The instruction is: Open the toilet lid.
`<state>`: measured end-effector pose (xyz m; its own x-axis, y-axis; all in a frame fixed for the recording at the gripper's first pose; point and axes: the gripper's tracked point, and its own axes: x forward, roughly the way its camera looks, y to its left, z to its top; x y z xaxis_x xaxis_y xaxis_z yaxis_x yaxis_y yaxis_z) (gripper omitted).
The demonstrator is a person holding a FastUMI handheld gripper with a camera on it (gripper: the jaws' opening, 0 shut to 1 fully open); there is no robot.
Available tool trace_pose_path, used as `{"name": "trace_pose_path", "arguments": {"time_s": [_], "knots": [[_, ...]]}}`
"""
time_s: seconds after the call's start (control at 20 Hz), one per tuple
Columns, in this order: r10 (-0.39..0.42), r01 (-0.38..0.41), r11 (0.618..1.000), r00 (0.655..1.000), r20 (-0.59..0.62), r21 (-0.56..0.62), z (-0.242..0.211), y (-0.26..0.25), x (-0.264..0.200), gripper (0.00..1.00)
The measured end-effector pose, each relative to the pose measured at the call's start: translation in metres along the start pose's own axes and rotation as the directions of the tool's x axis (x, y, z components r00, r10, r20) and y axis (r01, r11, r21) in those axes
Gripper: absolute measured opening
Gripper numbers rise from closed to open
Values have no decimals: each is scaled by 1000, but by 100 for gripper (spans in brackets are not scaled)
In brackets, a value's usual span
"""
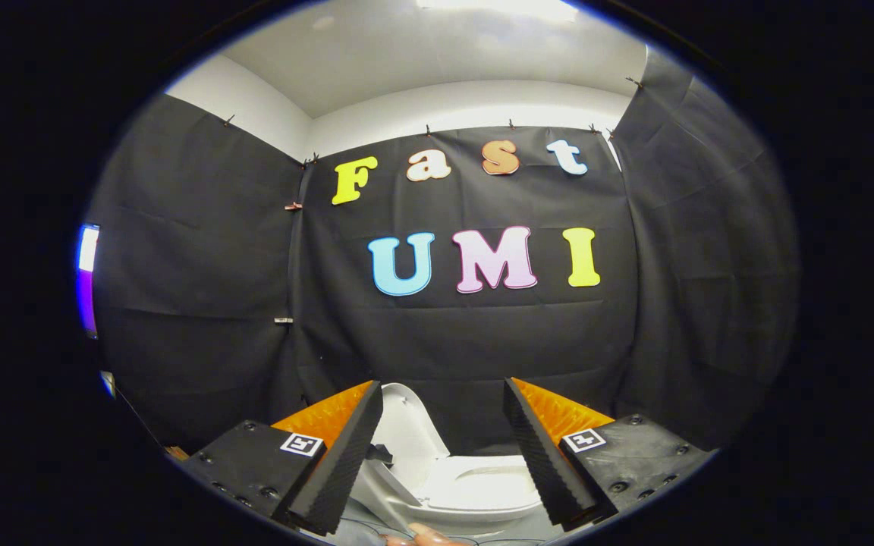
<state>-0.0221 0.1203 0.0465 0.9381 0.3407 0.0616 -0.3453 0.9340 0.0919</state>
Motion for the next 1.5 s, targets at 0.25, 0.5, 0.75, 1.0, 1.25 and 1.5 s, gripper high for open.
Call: {"name": "trace_pose_path", "arguments": {"time_s": [0.25, 0.5, 0.75, 1.0, 1.25, 1.5], "knots": [[8, -8, 1000, 1000, 24, 5, 11, 5, -12, 99], [-1, 1, 1000, 1000, 26, -9, 14, 6, -25, 99], [-14, 14, 1000, 999, 36, -4, 20, 6, -33, 99], [-20, 20, 1000, 999, 32, -7, 20, 4, -35, 99], [-23, 23, 1000, 1000, 18, -8, 16, 4, -32, 99], [-25, 26, 1000, 1000, 5, -10, 11, 3, -32, 99]]}}
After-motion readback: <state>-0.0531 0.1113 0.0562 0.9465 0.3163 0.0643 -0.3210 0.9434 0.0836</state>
